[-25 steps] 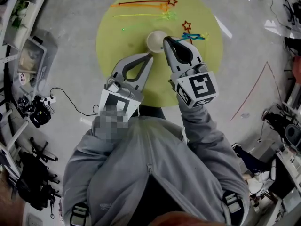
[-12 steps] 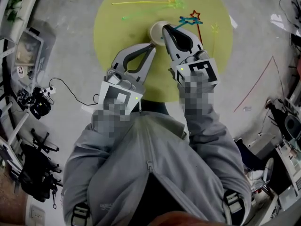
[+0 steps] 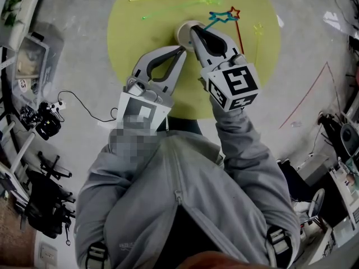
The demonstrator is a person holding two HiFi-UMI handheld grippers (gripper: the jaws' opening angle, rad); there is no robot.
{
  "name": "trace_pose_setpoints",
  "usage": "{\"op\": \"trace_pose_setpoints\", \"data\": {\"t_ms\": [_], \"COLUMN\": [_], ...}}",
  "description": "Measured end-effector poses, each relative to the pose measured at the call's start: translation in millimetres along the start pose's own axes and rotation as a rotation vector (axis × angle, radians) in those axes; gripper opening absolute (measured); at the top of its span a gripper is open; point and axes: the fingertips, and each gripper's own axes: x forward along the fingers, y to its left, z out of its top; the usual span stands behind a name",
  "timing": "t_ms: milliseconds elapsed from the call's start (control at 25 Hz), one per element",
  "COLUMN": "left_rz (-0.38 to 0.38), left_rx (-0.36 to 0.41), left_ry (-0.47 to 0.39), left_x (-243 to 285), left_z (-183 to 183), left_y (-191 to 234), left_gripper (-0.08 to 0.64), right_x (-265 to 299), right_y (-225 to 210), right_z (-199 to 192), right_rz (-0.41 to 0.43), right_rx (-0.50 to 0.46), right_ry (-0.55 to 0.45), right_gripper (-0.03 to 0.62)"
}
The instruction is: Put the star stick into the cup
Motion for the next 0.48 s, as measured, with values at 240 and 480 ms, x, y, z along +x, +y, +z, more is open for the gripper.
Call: {"op": "trace_pose_setpoints", "data": {"t_ms": [240, 480], "left_rz": [-0.001, -0.003], "left_rx": [-0.009, -0.024], "left_ry": [0.01, 0.017], "left_x": [5.9, 9.5], "left_z": [-4.4, -5.4], "left_y": [-3.8, -3.4], "left_gripper": [0.017, 0.017], "right_x": [-0.5, 1.7], "right_y": [-2.0, -2.9], "right_z": [-1.9, -2.3], "right_rz": [-0.002, 0.006], "right_rx": [-0.002, -0.001], "right_ry": [0.008, 0.043], "right_gripper": [0.038, 0.038]}}
